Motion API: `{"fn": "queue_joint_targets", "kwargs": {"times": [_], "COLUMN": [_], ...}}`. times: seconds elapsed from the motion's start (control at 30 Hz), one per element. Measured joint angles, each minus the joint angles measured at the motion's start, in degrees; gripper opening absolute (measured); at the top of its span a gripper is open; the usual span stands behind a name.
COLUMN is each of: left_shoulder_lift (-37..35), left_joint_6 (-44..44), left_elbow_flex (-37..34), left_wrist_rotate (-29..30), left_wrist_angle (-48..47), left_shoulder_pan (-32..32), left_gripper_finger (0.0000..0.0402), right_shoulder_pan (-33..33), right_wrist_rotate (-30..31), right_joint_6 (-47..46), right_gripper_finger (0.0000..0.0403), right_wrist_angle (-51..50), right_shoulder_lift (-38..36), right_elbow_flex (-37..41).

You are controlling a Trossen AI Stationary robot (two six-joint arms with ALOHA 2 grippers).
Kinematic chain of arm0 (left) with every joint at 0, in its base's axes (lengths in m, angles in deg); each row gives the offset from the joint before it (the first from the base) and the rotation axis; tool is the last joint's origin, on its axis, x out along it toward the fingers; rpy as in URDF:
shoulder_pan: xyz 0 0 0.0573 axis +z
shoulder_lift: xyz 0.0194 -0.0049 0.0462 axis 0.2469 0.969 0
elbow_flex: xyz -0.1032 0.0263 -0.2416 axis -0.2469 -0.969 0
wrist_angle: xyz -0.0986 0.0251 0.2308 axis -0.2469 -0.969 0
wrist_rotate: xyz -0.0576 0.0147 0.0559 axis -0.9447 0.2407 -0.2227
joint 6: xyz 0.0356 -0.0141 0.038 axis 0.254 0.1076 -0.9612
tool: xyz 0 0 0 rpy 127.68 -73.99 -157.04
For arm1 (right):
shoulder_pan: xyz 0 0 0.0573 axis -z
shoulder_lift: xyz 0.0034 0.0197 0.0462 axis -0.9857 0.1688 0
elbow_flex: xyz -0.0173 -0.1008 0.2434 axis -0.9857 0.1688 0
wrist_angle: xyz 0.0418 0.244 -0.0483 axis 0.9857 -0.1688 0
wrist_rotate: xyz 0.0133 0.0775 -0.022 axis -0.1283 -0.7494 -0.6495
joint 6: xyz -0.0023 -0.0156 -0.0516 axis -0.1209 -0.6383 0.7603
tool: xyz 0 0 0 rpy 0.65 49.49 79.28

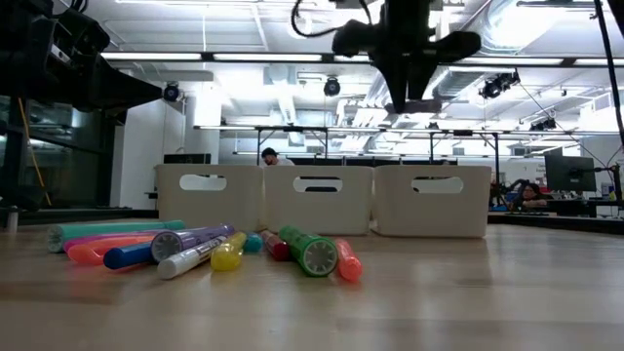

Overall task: Pick & Place Markers
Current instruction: Put the right violet highlighter into the right white bin

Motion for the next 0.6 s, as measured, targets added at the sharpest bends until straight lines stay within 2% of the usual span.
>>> {"fn": "queue_joint_targets", "kwargs": {"times": [0.33, 0.6], "left_shoulder_lift": [0.0, 0.0], "left_joint_6": [0.0, 0.0], "left_elbow_flex": [0.0, 0.0], "left_wrist_rotate": [0.0, 0.0], "left_wrist_angle": [0.0, 0.0], "left_shoulder_pan": [0.0, 0.0], "left_gripper_finger": [0.0007, 0.0007], "right_shoulder_pan": [4.7, 8.1], "right_wrist_rotate": [-3.2, -7.5], "right_joint_6": [0.2, 1.9], "right_gripper_finger": [0.0057, 0.0058], "right_wrist_angle": [21.1, 34.6], "right_shoulder_lift": [-12.4, -14.2], "right_elbow_flex": [23.4, 33.0]}}
